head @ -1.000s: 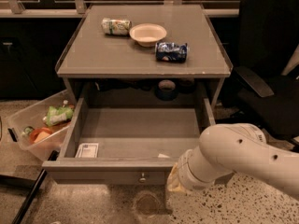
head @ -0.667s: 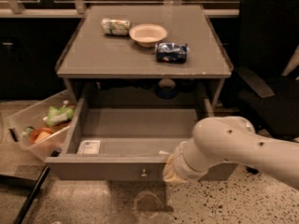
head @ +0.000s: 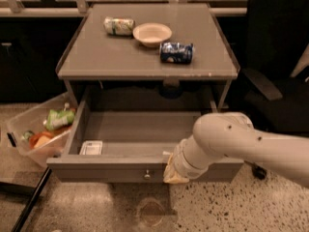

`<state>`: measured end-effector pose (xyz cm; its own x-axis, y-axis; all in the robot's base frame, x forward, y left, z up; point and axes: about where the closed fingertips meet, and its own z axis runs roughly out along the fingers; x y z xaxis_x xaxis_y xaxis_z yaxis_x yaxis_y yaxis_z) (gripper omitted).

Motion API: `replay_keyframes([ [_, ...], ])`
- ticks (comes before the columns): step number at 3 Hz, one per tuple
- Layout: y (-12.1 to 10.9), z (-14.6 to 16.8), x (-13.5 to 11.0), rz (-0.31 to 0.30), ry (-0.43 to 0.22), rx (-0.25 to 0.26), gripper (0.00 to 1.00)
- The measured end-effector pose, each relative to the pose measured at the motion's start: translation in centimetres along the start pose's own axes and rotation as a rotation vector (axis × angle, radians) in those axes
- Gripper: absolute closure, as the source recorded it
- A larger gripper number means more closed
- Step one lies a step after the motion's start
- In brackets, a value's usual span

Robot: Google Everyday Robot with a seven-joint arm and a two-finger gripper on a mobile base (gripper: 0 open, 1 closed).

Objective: Close top drawer

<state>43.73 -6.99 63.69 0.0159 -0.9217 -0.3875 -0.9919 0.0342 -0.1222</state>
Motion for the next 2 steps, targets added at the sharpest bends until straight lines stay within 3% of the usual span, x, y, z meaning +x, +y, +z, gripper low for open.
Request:
replay_keyframes([
  [1, 0.0, 0.0, 0.0, 0.0, 0.0, 0.0, 0.11],
  [2, -2.1, 0.4, -0.4, -0.01, -0.006, 0.016, 0.0],
])
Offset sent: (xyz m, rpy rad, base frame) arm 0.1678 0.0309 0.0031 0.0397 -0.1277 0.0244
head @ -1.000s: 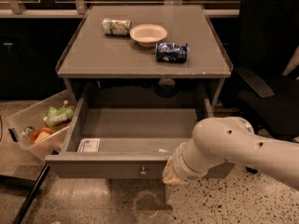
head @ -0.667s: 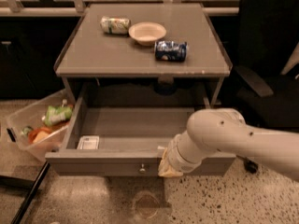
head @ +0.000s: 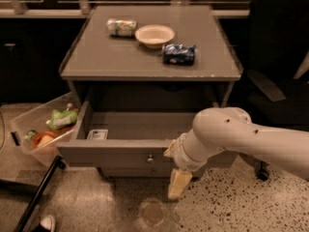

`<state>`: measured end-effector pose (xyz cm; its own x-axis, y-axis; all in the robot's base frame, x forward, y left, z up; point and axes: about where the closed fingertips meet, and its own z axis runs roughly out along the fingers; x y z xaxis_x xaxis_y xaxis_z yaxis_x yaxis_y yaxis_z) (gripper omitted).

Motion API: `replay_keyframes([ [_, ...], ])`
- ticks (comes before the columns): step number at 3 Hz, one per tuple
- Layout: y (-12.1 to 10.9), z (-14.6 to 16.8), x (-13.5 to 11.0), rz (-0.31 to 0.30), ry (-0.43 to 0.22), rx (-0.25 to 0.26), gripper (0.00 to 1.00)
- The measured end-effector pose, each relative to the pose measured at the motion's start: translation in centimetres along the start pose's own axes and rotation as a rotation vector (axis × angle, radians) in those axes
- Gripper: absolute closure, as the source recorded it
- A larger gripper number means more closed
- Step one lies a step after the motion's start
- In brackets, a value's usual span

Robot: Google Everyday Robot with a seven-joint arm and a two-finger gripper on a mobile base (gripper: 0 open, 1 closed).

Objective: Close top drawer

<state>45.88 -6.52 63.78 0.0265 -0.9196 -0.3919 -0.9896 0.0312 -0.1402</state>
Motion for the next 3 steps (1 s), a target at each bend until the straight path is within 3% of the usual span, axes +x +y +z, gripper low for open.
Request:
replay_keyframes([
  [1, 0.2, 0.0, 0.0, 0.0, 0.0, 0.0, 0.0],
  [2, -5.5, 1.9, -0.8, -0.023, -0.016, 0.01, 0.0],
  [3, -5.6, 1.9, -0.8, -0.023, -0.016, 0.01, 0.0],
])
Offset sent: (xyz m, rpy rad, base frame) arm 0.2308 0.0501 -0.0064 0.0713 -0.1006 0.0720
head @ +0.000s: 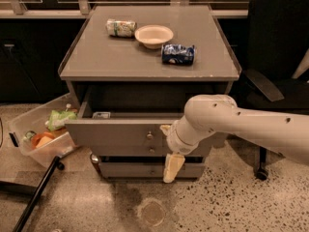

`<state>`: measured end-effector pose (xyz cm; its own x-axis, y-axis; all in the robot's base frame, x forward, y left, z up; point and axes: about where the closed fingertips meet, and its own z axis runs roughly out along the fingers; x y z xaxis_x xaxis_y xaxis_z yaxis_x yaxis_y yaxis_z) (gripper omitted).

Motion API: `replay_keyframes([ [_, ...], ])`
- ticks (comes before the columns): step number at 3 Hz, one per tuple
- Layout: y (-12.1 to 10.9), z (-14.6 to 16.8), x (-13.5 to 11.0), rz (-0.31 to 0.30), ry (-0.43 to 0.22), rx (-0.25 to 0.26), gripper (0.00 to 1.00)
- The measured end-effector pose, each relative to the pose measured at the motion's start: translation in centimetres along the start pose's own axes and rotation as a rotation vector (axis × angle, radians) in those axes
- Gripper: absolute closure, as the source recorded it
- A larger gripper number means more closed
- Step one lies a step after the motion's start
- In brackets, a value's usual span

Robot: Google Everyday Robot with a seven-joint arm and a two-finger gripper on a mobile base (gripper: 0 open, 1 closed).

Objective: Close top drawer

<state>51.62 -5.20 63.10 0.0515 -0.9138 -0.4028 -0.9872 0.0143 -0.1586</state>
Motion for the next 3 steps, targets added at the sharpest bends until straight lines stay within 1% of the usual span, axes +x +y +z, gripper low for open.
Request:
replay_keyframes([
  [1, -2.0, 0.5, 1.0, 0.028, 0.018, 0.03, 0.0],
  [2, -5.4, 0.2, 3.3, 0.089, 0.045, 0.105, 0.0],
  [3, -8.1, -0.9, 5.6, 0.157, 0.057, 0.187, 0.0],
])
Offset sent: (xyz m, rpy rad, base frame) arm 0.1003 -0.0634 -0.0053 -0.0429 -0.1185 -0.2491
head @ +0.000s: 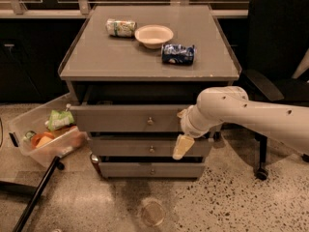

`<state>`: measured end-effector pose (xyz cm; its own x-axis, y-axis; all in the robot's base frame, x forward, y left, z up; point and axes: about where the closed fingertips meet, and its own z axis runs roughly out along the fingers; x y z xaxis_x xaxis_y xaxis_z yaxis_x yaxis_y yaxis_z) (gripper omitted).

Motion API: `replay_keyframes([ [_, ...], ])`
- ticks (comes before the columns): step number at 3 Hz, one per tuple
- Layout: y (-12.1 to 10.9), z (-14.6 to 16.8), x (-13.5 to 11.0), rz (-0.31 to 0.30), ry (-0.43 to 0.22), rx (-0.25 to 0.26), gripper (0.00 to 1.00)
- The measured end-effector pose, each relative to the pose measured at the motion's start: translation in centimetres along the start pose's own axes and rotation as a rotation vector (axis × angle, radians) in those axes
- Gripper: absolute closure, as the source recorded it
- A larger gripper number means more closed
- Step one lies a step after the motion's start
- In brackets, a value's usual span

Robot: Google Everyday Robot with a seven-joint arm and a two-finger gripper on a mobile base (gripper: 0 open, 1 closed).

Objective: Close top drawer

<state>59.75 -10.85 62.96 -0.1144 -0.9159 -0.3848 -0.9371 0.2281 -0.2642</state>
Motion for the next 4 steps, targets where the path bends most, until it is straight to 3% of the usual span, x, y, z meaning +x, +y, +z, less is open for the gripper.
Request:
replay_keyframes([
  [1, -1.4, -0.2, 1.3, 0.048, -0.007, 0.029, 0.0],
  [3, 0.5, 0.2, 3.9, 0.168, -0.041, 0.086, 0.0],
  [4, 0.9, 0.7, 5.4, 0.212, -0.069, 0.165, 0.0],
])
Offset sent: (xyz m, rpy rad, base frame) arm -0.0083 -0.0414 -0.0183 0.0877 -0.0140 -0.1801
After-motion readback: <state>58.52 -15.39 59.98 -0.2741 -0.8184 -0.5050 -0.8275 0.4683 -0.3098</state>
